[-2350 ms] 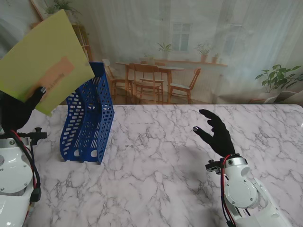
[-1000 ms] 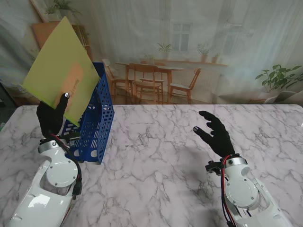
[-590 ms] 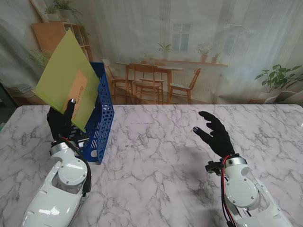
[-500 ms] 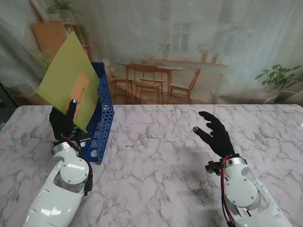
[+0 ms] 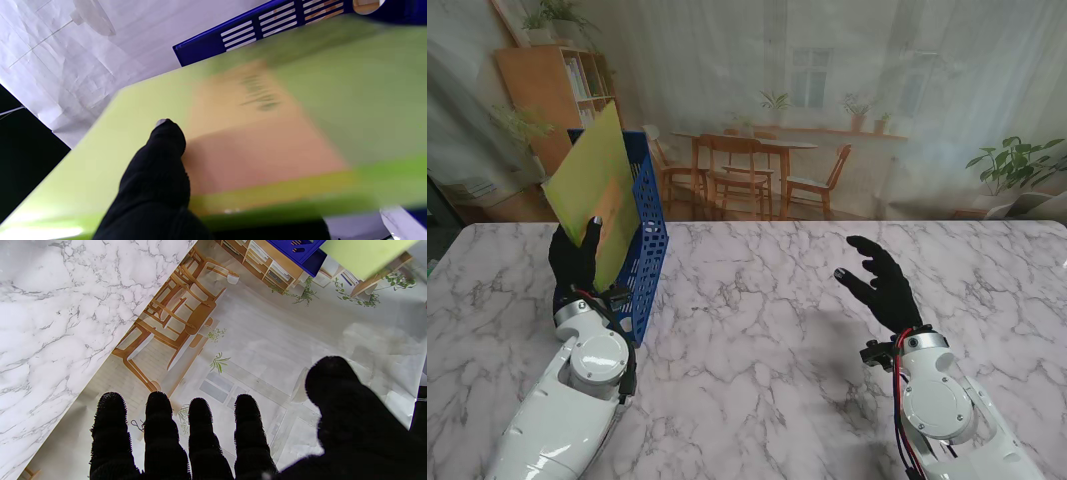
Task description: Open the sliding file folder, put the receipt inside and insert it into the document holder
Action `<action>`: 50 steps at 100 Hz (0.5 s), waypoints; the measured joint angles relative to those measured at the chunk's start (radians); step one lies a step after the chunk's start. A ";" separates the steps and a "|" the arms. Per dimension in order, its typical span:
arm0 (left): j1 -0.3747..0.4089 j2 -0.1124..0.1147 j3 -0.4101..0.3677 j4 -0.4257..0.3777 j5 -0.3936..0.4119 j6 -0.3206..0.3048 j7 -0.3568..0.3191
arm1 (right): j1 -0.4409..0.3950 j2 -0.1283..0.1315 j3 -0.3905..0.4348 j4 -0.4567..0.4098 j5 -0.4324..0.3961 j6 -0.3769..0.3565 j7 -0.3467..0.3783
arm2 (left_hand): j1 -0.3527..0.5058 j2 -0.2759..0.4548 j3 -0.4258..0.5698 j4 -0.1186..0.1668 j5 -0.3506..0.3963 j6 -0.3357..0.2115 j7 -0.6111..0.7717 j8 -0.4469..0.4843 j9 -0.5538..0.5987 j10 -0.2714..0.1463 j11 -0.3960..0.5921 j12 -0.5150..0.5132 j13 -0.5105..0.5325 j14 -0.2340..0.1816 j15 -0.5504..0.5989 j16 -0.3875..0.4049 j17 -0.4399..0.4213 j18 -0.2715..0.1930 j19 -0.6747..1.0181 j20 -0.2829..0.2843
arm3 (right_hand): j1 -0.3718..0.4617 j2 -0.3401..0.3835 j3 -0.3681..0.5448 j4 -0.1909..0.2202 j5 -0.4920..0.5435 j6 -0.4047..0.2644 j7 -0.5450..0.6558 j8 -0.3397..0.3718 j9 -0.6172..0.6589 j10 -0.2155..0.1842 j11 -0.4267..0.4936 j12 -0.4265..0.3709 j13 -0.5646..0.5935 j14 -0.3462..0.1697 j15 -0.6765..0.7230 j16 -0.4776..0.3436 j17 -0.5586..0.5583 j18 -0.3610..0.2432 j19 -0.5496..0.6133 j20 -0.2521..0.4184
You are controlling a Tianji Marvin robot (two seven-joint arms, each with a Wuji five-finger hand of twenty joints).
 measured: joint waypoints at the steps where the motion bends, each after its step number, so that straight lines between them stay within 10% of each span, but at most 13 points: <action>1: 0.000 0.000 0.000 0.001 -0.001 0.000 -0.001 | 0.000 0.000 0.000 0.000 0.000 0.000 0.000 | -0.012 0.009 -0.009 0.000 -0.006 0.002 -0.008 0.000 -0.012 0.000 -0.003 0.000 -0.004 0.001 -0.005 0.000 -0.006 0.000 -0.007 0.000 | 0.000 0.000 0.000 0.000 0.000 0.000 0.000 0.000 0.000 0.000 0.000 0.000 0.000 0.000 0.000 0.000 0.000 0.000 0.000 0.000; 22: 0.000 -0.001 0.001 0.013 -0.010 -0.015 -0.032 | 0.001 0.000 0.000 0.001 -0.001 0.000 0.000 | -0.128 0.021 -0.047 0.001 -0.259 0.007 -0.190 -0.043 -0.399 -0.006 -0.067 -0.027 -0.307 0.008 -0.118 -0.005 -0.233 0.019 -0.185 -0.001 | 0.010 0.000 0.000 0.000 0.000 0.000 0.000 0.000 0.000 0.000 0.000 0.000 0.000 0.000 0.000 0.000 0.000 0.000 0.000 0.000; 50: 0.029 0.029 -0.045 -0.075 0.064 -0.029 -0.169 | 0.001 0.000 0.001 0.002 -0.001 -0.001 -0.001 | -0.151 0.020 -0.047 0.001 -0.276 -0.002 -0.212 -0.044 -0.455 -0.017 -0.079 -0.036 -0.391 0.007 -0.153 -0.005 -0.306 0.022 -0.252 -0.011 | 0.010 0.000 0.000 0.000 0.000 0.000 0.000 0.000 0.000 0.000 0.000 0.000 0.000 0.000 0.000 0.000 0.000 -0.001 0.000 0.001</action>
